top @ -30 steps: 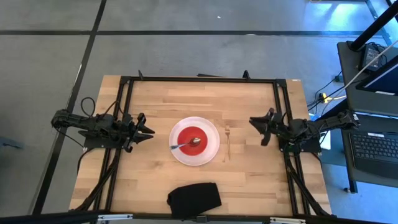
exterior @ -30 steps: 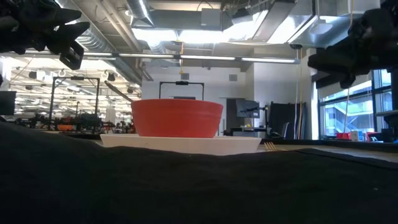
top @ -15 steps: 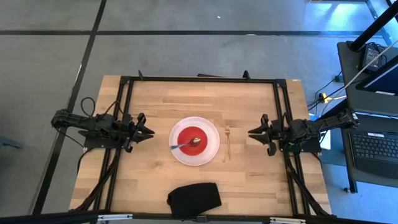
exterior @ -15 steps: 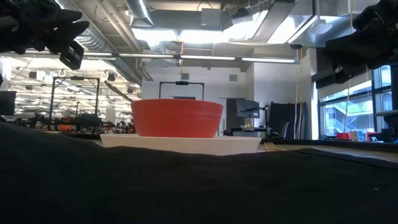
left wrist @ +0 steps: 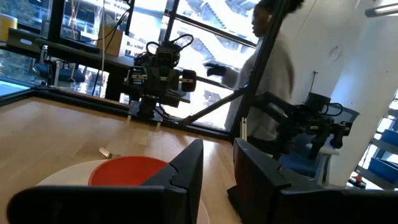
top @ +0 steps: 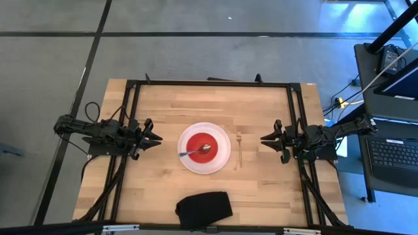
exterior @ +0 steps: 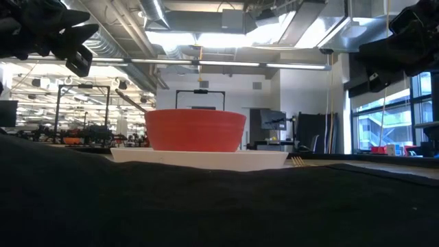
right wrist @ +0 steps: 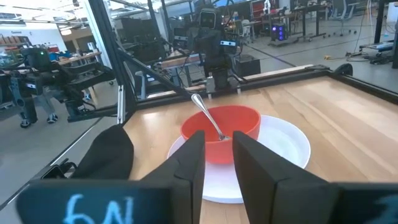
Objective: Set table place
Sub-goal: Return to Home Position
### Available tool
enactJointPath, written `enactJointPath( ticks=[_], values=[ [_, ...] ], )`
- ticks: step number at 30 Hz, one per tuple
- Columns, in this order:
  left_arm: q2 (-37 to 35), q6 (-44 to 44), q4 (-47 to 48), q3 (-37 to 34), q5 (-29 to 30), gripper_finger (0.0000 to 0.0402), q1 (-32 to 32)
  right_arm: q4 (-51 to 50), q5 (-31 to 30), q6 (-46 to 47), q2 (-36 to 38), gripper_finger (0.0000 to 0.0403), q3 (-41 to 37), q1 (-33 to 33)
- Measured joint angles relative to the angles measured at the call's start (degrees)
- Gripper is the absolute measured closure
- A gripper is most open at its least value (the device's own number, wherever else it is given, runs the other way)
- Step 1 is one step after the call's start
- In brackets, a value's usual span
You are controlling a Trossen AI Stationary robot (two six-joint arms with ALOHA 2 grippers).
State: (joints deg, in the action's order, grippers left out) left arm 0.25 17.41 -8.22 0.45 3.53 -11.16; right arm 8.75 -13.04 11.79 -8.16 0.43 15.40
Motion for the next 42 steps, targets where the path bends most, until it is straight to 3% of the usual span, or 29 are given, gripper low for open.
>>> enactJointPath(
  ticks=[18, 42],
  values=[
    [0.0, 0.0, 0.0, 0.0, 0.0, 0.0301, 0.0, 0.0, 0.0, -0.1, 0.0, 0.0318, 0.0, 0.0],
    [0.0, 0.0, 0.0, 0.0, 0.0, 0.0332, 0.0, 0.0, 0.0, 0.0, 0.0, 0.0318, 0.0, 0.0]
  ],
)
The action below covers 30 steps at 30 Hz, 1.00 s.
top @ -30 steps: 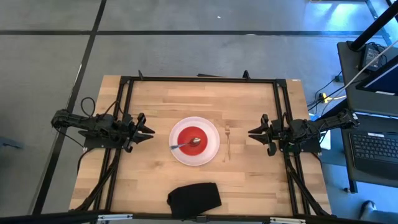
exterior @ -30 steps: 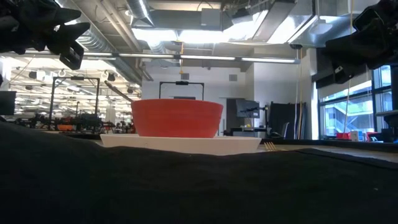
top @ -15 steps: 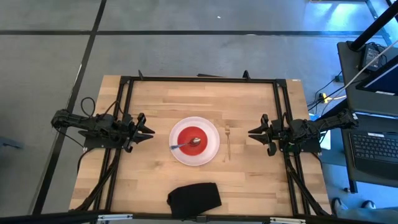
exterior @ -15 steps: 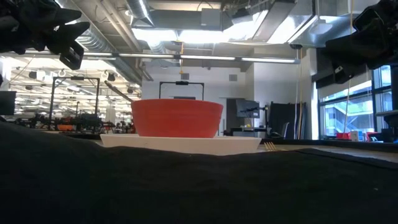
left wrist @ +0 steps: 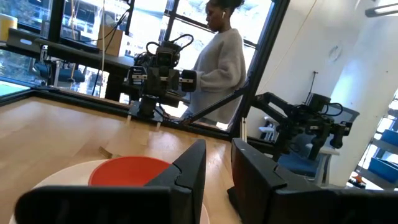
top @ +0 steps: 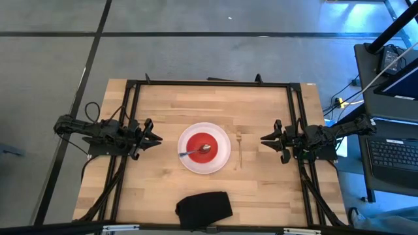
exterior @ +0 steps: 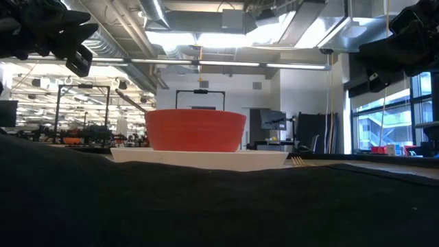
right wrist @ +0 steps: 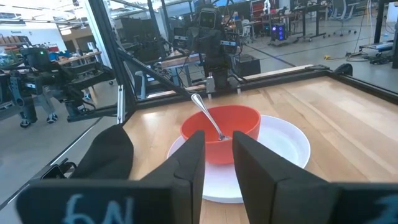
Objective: Set table place
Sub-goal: Return to Home Position
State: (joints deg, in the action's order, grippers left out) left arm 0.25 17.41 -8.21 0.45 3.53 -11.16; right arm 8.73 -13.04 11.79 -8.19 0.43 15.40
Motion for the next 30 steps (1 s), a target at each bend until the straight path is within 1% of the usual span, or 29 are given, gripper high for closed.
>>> enactJointPath(
  ticks=[21, 30],
  values=[
    [0.0, 0.0, 0.0, 0.0, 0.0, 0.0305, 0.0, 0.0, 0.0, 0.0, 0.0, 0.0318, 0.0, 0.0],
    [0.0, 0.0, 0.0, 0.0, 0.0, 0.0302, 0.0, 0.0, 0.0, 0.0, 0.0, 0.0318, 0.0, 0.0]
  ],
)
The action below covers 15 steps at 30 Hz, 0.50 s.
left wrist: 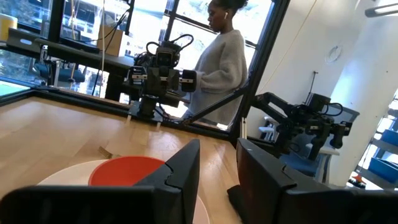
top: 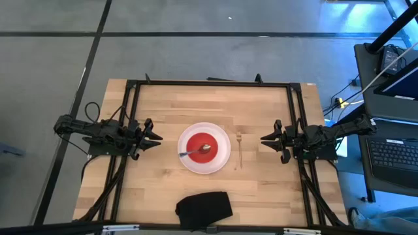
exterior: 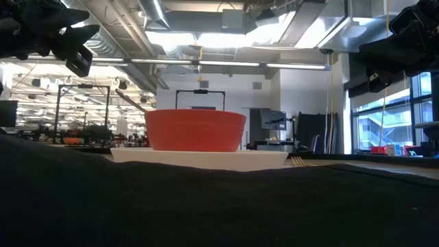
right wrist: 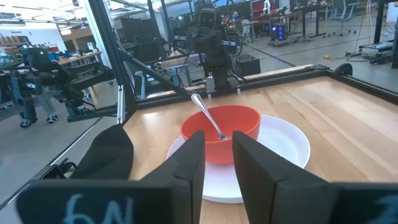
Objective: Set table place
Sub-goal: Return to Home Position
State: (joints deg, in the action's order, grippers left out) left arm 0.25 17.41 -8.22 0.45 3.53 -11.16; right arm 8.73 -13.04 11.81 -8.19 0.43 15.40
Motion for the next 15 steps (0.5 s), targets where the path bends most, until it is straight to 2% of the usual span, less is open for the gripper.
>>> enactJointPath(
  ticks=[15],
  values=[
    [0.0, 0.0, 0.0, 0.0, 0.0, 0.0323, 0.0, 0.0, 0.0, 0.0, 0.0, 0.0318, 0.0, 0.0]
  ],
)
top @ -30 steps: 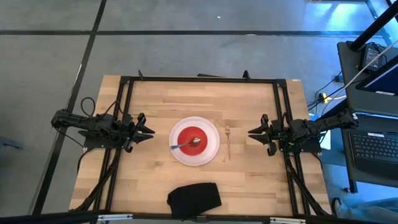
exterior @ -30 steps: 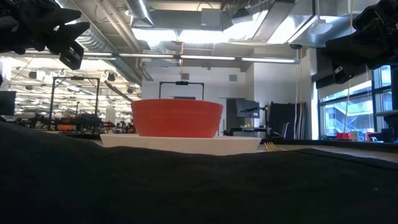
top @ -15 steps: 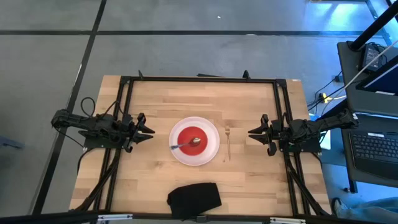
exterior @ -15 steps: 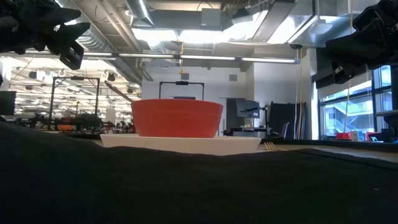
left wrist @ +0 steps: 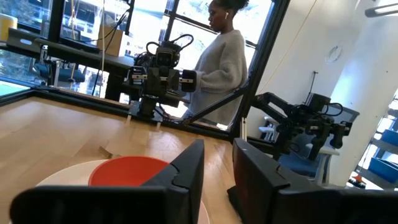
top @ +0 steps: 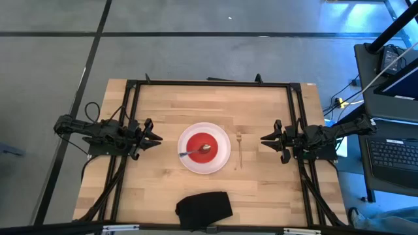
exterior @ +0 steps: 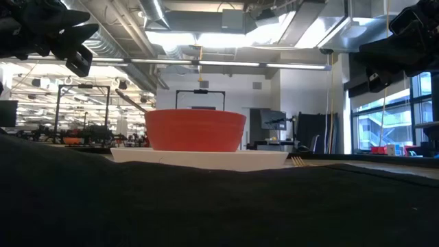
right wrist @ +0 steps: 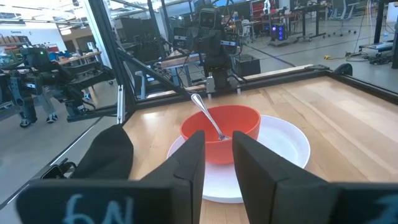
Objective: Set table place
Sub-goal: Return to Home Position
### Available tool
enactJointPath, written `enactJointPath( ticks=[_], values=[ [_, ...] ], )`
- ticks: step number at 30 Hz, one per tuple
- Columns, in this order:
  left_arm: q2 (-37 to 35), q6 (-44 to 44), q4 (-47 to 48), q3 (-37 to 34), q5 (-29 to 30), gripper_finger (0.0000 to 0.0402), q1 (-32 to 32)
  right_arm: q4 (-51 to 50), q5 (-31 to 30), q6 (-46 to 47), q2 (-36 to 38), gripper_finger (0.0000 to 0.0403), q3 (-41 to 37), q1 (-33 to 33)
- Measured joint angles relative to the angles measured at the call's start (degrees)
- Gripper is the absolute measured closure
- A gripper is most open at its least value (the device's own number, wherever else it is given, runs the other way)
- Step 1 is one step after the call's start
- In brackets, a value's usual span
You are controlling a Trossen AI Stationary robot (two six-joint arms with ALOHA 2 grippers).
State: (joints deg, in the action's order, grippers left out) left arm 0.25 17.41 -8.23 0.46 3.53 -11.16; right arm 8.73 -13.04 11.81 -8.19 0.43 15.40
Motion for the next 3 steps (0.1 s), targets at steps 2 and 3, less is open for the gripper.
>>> enactJointPath(
  ticks=[2, 3],
  values=[
    [0.0, 0.0, 0.0, 0.0, 0.0, 0.0326, 0.0, 0.0, 0.0, -0.1, 0.0, 0.0318, 0.0, 0.0],
    [0.0, 0.0, 0.0, 0.0, 0.0, 0.0327, 0.0, 0.0, 0.0, -0.1, 0.0, 0.0318, 0.0, 0.0]
  ],
)
